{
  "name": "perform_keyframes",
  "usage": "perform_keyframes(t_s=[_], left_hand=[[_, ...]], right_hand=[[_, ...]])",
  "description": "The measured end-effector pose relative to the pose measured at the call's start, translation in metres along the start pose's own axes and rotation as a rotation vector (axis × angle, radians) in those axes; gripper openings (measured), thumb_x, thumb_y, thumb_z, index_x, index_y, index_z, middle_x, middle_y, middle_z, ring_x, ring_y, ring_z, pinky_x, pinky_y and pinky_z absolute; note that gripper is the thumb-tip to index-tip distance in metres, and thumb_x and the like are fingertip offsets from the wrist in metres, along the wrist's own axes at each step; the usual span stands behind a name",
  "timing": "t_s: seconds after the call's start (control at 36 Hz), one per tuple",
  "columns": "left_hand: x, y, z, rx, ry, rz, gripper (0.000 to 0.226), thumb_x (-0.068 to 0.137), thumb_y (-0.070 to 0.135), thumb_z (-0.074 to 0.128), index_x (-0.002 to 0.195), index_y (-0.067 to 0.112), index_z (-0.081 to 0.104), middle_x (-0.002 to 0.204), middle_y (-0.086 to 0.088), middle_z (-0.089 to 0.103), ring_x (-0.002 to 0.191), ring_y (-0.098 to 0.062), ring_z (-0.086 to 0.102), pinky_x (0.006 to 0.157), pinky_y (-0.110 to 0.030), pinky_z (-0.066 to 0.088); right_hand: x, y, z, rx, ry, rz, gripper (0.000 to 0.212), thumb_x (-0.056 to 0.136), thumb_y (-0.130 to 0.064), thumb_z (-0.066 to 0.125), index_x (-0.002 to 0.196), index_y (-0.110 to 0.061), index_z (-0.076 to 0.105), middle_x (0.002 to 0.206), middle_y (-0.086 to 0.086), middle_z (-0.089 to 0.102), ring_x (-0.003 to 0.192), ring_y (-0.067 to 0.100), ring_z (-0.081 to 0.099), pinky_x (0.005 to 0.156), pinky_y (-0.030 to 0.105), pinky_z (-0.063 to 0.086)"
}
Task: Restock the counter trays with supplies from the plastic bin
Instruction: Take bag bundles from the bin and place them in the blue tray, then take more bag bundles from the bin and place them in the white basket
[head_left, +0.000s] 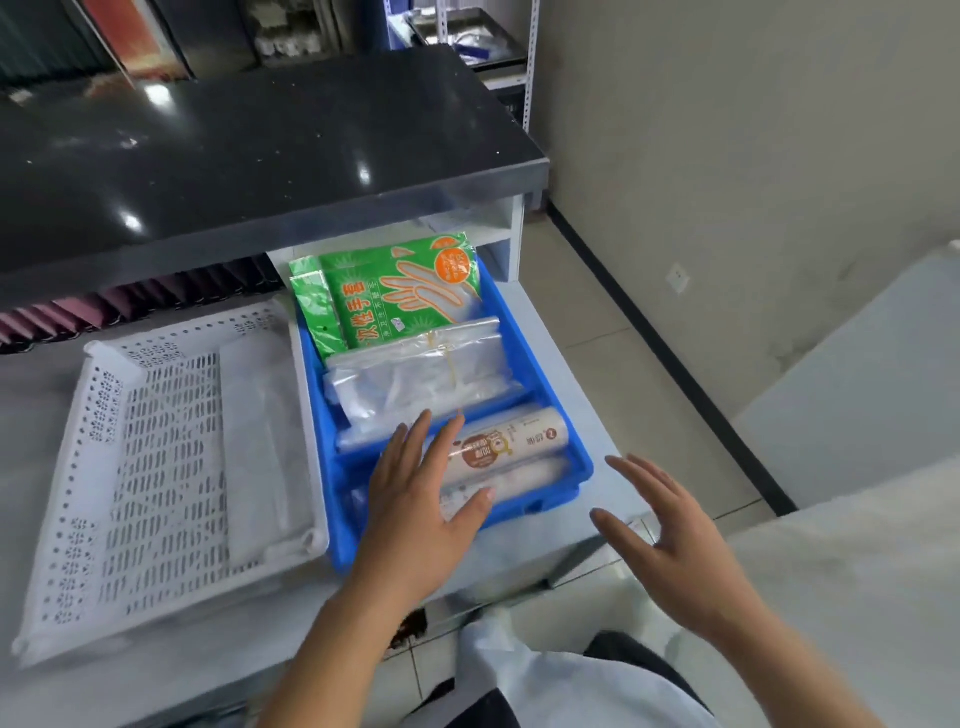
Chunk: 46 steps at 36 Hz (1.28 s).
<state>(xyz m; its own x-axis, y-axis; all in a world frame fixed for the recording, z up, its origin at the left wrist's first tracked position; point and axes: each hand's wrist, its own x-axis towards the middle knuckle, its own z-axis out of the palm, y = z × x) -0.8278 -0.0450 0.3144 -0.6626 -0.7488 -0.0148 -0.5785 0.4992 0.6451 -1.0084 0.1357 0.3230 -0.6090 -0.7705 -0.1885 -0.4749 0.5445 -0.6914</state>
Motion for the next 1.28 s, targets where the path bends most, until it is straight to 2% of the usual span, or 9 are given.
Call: perform_keyframes(t_s=[0.14, 0.28, 0.42, 0.58, 0.69, 0.86, 0.94, 1.08, 1.28], left_hand=[[-0.054, 0.014, 0.020, -0.040, 0.024, -0.080, 0.075, 0.091, 0.052, 0.059, 0.154, 0.042, 0.019, 0.165, 0.015, 0.004, 0.151, -0.004, -0.004, 0.124, -0.034, 0.005], [-0.119, 0.038, 0.043, -0.062, 0.019, -0.224, 0.075, 0.090, 0.051, 0.061, 0.153, 0.045, 0.021, 0.166, 0.015, 0.003, 0.152, -0.007, -0.004, 0.125, -0.035, 0.006], [-0.204, 0.043, 0.064, -0.036, -0.018, -0.366, 0.075, 0.090, 0.055, 0.059, 0.152, 0.048, 0.018, 0.165, 0.018, -0.001, 0.152, -0.006, -0.006, 0.124, -0.033, 0.005], [-0.320, 0.040, 0.067, -0.024, 0.000, -0.658, 0.076, 0.089, 0.051, 0.062, 0.153, 0.045, 0.020, 0.166, 0.010, 0.007, 0.153, -0.012, 0.000, 0.122, -0.032, 0.006], [-0.390, 0.033, 0.053, -0.131, 0.095, -0.837, 0.075, 0.089, 0.048, 0.064, 0.152, 0.044, 0.025, 0.165, 0.006, 0.012, 0.152, -0.014, 0.007, 0.124, -0.038, 0.014], [-0.451, 0.015, 0.028, -0.198, 0.246, -0.937, 0.076, 0.087, 0.050, 0.065, 0.151, 0.041, 0.026, 0.162, 0.005, 0.019, 0.145, -0.020, 0.030, 0.118, -0.044, 0.030], [-0.477, 0.000, 0.016, -0.226, 0.303, -0.936, 0.075, 0.086, 0.049, 0.066, 0.150, 0.041, 0.028, 0.161, 0.003, 0.020, 0.144, -0.021, 0.030, 0.118, -0.044, 0.031], [-0.542, -0.039, -0.012, -0.187, 0.403, -0.978, 0.077, 0.088, 0.047, 0.065, 0.153, 0.038, 0.026, 0.163, 0.007, 0.019, 0.150, -0.012, 0.012, 0.122, -0.033, 0.016], [-0.670, -0.107, -0.041, -0.161, 0.536, -1.172, 0.073, 0.091, 0.045, 0.062, 0.154, 0.033, 0.026, 0.163, 0.006, 0.023, 0.150, -0.015, 0.016, 0.121, -0.031, 0.017]], right_hand=[[-0.018, 0.009, -0.004, -0.054, -0.073, -0.090, 0.062, 0.085, -0.065, 0.049, 0.144, -0.047, 0.038, 0.154, -0.015, 0.035, 0.142, 0.009, 0.030, 0.116, 0.044, 0.030], [-0.063, 0.027, -0.005, -0.026, -0.147, -0.173, 0.057, 0.087, -0.053, 0.059, 0.141, -0.038, 0.046, 0.149, -0.011, 0.044, 0.139, 0.009, 0.037, 0.115, 0.040, 0.032], [-0.114, 0.057, 0.013, 0.028, -0.250, -0.180, 0.054, 0.085, -0.056, 0.058, 0.136, -0.039, 0.050, 0.140, -0.020, 0.047, 0.133, 0.003, 0.040, 0.109, 0.026, 0.033], [-0.162, 0.058, 0.041, -0.007, -0.482, -0.228, 0.054, 0.089, -0.052, 0.058, 0.139, -0.035, 0.048, 0.137, -0.018, 0.049, 0.130, 0.008, 0.045, 0.106, 0.030, 0.038], [-0.192, 0.034, 0.056, -0.003, -0.579, -0.338, 0.052, 0.088, -0.053, 0.059, 0.136, -0.036, 0.050, 0.134, -0.018, 0.052, 0.129, 0.006, 0.045, 0.099, 0.023, 0.035], [-0.233, -0.005, 0.092, -0.041, -0.688, -0.464, 0.049, 0.087, -0.048, 0.062, 0.133, -0.033, 0.054, 0.134, -0.015, 0.055, 0.124, 0.008, 0.051, 0.101, 0.026, 0.038], [-0.254, -0.024, 0.115, -0.059, -0.716, -0.502, 0.046, 0.087, -0.047, 0.063, 0.130, -0.035, 0.055, 0.134, -0.014, 0.056, 0.128, 0.007, 0.048, 0.102, 0.025, 0.037], [-0.294, -0.068, 0.174, -0.094, -0.787, -0.544, 0.042, 0.088, -0.044, 0.065, 0.128, -0.034, 0.056, 0.137, -0.012, 0.056, 0.132, 0.006, 0.045, 0.105, 0.027, 0.036], [-0.359, -0.149, 0.274, -0.180, -0.869, -0.649, 0.044, 0.088, -0.048, 0.063, 0.130, -0.039, 0.054, 0.133, -0.015, 0.055, 0.115, 0.011, 0.055, 0.103, 0.036, 0.041]])
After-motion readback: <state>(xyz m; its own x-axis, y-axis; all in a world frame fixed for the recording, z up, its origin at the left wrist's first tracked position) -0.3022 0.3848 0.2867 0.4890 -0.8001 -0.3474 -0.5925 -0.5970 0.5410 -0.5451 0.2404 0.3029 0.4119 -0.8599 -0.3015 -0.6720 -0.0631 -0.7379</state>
